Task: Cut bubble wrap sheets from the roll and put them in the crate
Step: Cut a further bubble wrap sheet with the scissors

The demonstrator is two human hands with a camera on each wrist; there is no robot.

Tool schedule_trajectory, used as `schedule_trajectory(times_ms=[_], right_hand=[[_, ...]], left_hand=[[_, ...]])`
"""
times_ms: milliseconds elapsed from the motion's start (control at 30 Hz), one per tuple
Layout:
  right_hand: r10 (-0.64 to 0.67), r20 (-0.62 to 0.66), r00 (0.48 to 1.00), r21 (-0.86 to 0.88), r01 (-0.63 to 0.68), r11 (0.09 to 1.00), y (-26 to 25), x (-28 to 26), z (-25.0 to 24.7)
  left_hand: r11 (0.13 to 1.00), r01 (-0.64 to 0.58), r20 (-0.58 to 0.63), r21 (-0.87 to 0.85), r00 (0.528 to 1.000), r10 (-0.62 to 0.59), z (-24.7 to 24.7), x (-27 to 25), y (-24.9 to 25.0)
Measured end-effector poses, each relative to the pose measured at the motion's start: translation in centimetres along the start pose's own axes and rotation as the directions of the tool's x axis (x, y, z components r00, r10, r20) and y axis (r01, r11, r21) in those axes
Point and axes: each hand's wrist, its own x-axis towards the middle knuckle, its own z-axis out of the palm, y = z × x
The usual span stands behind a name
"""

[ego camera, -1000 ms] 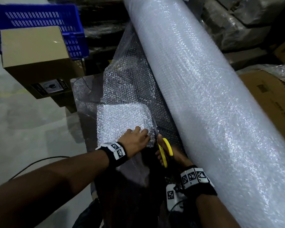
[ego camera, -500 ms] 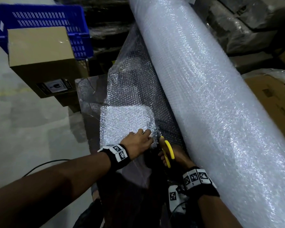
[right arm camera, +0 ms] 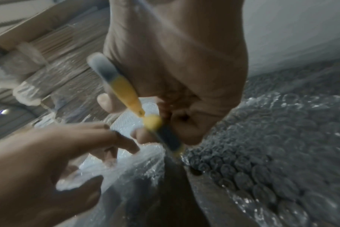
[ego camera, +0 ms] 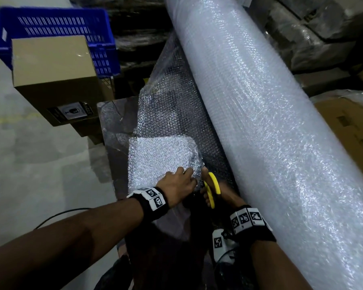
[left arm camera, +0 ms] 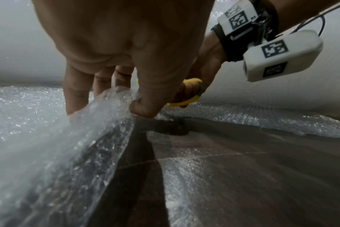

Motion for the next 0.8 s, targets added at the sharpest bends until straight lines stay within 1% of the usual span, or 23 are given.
schedule_trajectory(times_ms=[100, 267, 467, 600, 633, 733, 800], right_hand=[[-0.039, -0.033, 0.999, -0.023, 0.038, 0.999, 0.1, 0.5, -0.1], [0.029, -0.013, 0.999, -0.052, -0.030, 0.998, -0.8, 1.1, 0.3], [-0.030, -0.029, 0.999, -0.052, 0.029, 0.998, -1.5, 1.5, 0.1], [0.040, 0.006, 0.999, -0.044, -0.040, 0.998, -1.9, 1.9, 0.0], [0.048, 0.001, 0.999, -0.040, -0.048, 0.998, -2.1, 2.0, 0.1], [0.002, -0.032, 0.999, -0.047, -0.003, 0.999, -2.3, 2.6, 0.1], [0.016, -0.047, 0.999, -0.055, -0.018, 0.998, -2.6, 2.7, 0.2]], left_hand=[[1.000, 0.009, 0.011, -0.002, 1.000, -0.009, 0.1, 0.2, -0.1], [1.000, 0.005, 0.030, 0.001, 1.000, -0.005, 0.3, 0.5, -0.2], [1.000, -0.009, 0.034, -0.002, 0.999, 0.009, 0.2, 0.7, -0.2], [1.000, -0.014, 0.027, 0.000, 1.000, 0.014, 0.1, 0.6, -0.2], [1.000, -0.017, 0.032, 0.000, 0.999, 0.017, 0.0, 0.6, -0.3], [1.000, -0.020, 0.048, -0.001, 0.999, 0.020, -0.1, 0.6, -0.3], [1.000, -0.019, 0.052, -0.005, 0.998, 0.019, -0.1, 0.6, -0.2]])
